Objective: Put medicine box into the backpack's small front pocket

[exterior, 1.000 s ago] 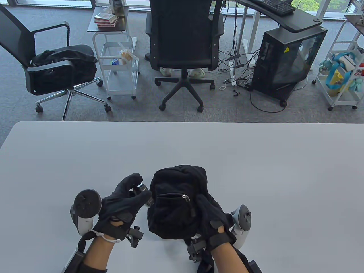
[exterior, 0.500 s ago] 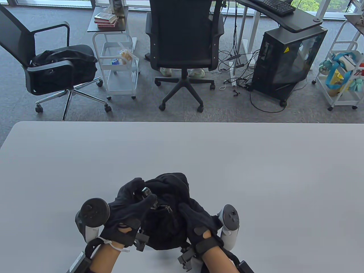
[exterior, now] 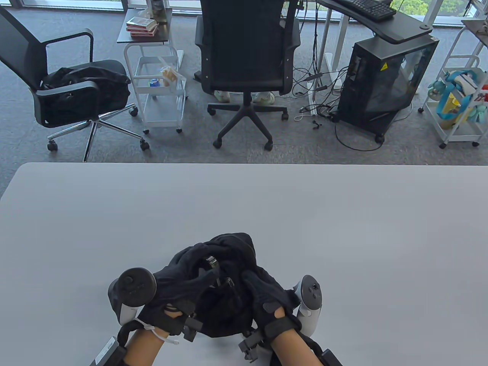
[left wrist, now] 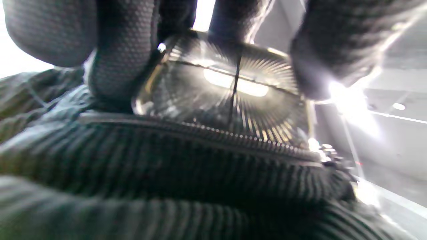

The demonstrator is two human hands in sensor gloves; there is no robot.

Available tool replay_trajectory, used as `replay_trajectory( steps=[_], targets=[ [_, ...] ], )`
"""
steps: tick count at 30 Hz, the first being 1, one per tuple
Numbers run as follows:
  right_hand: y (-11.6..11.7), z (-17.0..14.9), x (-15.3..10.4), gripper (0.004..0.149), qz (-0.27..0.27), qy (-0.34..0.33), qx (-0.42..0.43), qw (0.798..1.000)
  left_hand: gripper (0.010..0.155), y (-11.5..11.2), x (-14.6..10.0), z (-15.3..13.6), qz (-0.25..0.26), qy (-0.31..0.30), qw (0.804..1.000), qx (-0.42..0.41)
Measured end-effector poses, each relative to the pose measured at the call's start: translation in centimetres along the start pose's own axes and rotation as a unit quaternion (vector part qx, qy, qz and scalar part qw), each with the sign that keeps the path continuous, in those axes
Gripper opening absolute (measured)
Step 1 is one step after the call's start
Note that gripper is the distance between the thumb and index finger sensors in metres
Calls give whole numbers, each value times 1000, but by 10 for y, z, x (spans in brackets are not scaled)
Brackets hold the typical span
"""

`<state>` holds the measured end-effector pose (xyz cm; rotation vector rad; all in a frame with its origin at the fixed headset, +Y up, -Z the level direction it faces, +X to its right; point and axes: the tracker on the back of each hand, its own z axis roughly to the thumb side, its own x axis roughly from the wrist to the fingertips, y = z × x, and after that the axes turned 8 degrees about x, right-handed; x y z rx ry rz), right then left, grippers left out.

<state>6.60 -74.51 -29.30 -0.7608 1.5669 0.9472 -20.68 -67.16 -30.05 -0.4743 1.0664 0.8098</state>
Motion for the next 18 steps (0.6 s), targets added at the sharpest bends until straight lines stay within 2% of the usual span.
replay_trajectory(
  steps=[2,3,6,8,12,16,18],
  targets=[
    [-6,0,0,54,-15,10,40,999,95,-3,5,2,-69,-34,997,4],
    [-8,0,-1,54,-19,13,52,998,100,-4,5,4,-87,-43,995,20],
    [-10,-2,-1,54,-20,28,75,997,103,-10,5,14,-82,-83,985,125],
    [-10,-2,-2,54,-19,31,75,997,100,-11,4,17,-67,-96,982,149],
    [-13,-2,-1,53,-19,34,86,996,74,-3,2,17,-25,-107,986,123],
    [-11,-2,-1,53,-12,31,74,997,58,-2,0,21,-9,-122,985,120],
    [-10,-3,0,53,-7,32,84,996,45,-6,0,24,-14,-125,985,122]
  ],
)
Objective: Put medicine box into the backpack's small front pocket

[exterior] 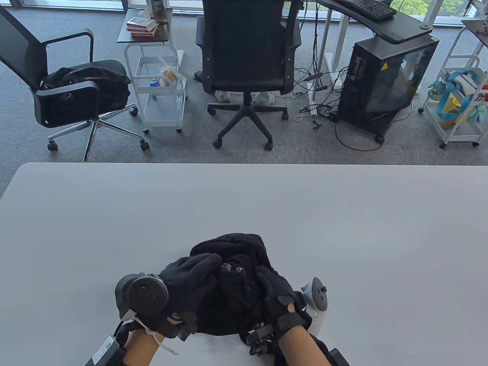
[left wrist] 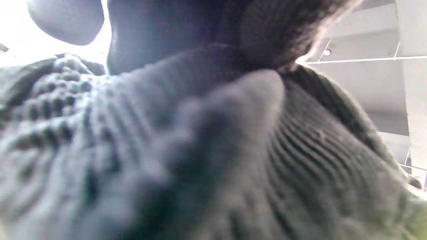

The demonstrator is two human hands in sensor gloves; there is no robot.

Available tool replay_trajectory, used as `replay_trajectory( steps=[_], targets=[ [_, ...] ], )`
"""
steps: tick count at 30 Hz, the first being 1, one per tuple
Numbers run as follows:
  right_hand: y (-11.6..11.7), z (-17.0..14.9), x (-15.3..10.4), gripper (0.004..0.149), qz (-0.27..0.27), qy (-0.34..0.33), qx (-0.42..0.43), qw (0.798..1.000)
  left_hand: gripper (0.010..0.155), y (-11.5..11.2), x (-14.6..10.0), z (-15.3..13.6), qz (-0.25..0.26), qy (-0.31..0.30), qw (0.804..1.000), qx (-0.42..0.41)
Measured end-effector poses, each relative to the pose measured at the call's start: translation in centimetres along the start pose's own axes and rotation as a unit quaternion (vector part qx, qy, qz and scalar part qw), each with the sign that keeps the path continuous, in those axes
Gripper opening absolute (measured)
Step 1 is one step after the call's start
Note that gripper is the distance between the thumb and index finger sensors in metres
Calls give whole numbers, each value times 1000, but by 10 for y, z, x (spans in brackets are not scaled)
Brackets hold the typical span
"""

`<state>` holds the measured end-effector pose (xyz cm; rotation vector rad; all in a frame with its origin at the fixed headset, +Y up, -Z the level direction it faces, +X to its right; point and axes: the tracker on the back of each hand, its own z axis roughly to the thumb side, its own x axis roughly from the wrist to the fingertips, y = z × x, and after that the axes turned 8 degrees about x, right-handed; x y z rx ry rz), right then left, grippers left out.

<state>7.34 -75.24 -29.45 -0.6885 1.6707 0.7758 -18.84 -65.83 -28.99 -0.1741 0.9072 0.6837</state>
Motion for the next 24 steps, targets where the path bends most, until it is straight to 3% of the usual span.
replay_trajectory(
  steps=[5,10,14,17,19,21,24],
  targets=[
    [0,5,0,53,-3,-19,-14,1000,42,-2,-3,3,17,29,999,0],
    [6,14,-2,54,-9,-70,-77,995,57,6,-8,3,55,72,995,-33],
    [14,16,-5,54,-8,-107,-137,985,56,2,-7,14,27,76,997,-6],
    [25,11,-7,54,11,-126,-192,973,77,-9,-7,20,-38,105,993,21],
    [33,6,-8,55,20,-128,-241,962,86,-16,-7,22,-52,113,991,40],
    [36,3,-8,54,13,-131,-263,956,86,-19,-8,21,-66,133,987,56],
    [35,3,-6,54,16,-124,-248,961,56,-22,-7,20,-71,157,985,19]
  ],
)
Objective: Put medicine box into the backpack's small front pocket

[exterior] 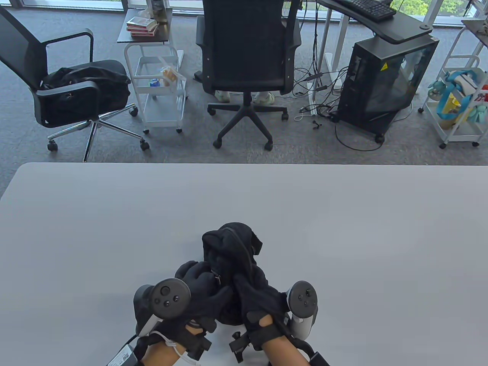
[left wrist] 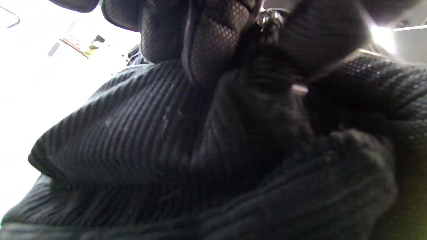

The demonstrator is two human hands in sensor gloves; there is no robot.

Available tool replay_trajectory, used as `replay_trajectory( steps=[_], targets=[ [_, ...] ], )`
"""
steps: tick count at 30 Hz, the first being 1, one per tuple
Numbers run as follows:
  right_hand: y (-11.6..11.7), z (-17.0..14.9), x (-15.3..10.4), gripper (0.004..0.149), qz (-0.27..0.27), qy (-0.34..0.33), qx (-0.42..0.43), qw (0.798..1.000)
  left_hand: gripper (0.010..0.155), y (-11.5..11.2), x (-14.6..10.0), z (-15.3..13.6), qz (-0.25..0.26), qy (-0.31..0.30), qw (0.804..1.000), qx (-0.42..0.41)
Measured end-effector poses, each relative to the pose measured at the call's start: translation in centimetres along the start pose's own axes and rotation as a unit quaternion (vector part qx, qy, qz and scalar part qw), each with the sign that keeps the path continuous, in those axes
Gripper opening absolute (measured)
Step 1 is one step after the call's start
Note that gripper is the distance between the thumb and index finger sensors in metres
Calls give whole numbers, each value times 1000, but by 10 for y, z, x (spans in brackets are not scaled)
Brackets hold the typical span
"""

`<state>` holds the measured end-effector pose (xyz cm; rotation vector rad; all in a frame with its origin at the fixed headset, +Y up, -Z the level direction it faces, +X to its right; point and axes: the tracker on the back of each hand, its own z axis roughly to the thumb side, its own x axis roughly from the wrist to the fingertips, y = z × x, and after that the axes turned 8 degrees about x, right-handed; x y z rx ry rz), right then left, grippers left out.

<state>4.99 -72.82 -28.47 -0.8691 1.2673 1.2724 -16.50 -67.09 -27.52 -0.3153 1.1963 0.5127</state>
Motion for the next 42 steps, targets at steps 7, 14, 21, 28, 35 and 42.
replay_trajectory(
  steps=[7,14,21,28,35,42],
  targets=[
    [-19,-5,4,53,-41,31,89,995,40,16,4,-16,31,0,999,-32],
    [-29,-5,10,53,-11,51,197,979,40,41,8,-41,90,-8,996,12],
    [-32,17,10,52,1,22,278,960,41,44,16,-66,54,31,994,95],
    [-47,2,9,52,-49,41,233,970,58,44,12,-68,91,39,993,57],
    [-59,-29,11,52,-90,121,238,959,66,40,12,-76,55,73,995,43],
    [-81,-41,21,65,-89,170,42,981,67,33,14,-77,25,81,996,40]
  ],
)
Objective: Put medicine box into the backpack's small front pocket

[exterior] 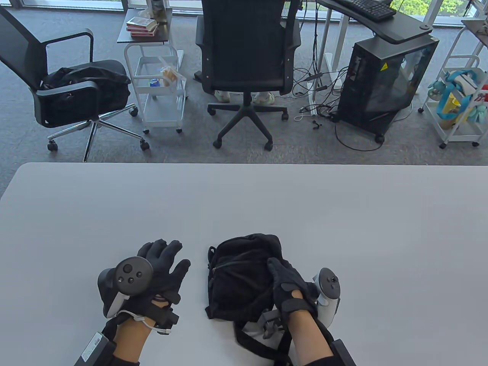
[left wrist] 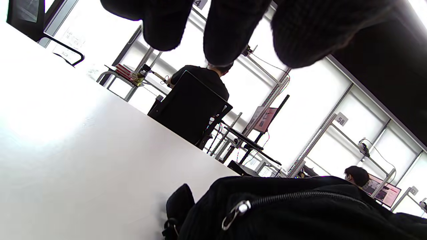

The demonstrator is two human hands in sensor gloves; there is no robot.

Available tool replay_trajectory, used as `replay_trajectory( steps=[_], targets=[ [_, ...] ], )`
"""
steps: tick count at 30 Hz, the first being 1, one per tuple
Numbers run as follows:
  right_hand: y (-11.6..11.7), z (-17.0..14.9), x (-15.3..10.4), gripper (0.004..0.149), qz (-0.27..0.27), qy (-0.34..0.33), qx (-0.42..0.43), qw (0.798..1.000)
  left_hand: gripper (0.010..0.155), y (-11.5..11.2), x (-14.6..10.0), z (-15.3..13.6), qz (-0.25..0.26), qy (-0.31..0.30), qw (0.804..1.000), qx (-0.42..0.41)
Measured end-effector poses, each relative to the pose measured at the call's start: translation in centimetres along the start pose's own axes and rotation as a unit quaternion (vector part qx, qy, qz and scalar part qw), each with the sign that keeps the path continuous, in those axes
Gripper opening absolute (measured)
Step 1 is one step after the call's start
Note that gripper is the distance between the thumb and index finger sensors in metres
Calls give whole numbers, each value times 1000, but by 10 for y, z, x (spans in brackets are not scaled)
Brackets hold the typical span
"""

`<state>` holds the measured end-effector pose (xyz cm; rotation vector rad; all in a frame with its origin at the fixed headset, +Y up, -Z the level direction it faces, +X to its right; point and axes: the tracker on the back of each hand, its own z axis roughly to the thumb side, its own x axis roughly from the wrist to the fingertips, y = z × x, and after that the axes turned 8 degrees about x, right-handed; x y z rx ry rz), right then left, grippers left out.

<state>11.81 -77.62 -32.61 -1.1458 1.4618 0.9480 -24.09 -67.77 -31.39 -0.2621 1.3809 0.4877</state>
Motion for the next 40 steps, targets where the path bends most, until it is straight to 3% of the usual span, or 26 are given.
replay_trajectory(
  steps=[4,8,12,14,17,19,22,24,29,35,40],
  targets=[
    [-11,13,-1,85,-58,-50,-193,978,72,-1,0,0,-8,4,1000,8],
    [-10,39,-7,90,-60,-116,-380,916,79,1,0,-2,-28,10,999,16],
    [3,73,-24,91,-25,-206,-453,867,88,5,-1,-1,-17,12,1000,16],
    [12,90,-39,93,-18,-270,-489,829,91,9,-3,1,0,11,1000,29],
    [19,95,-50,95,-7,-303,-530,792,94,9,-4,4,1,7,999,37],
    [22,86,-49,94,5,-292,-531,795,93,3,-4,6,-15,3,999,41],
    [22,72,-41,91,11,-264,-505,822,93,-11,-3,8,-44,-2,998,47],
    [20,68,-39,89,10,-255,-498,828,92,-14,-3,8,-53,-3,997,50],
    [16,66,-39,87,-1,-248,-479,842,90,-11,-2,11,-38,-17,998,44],
    [16,68,-41,86,-7,-252,-469,847,88,-9,-7,14,-73,-25,996,51],
    [18,65,-39,87,2,-239,-474,848,86,-7,-17,10,-63,-21,997,35]
  ],
)
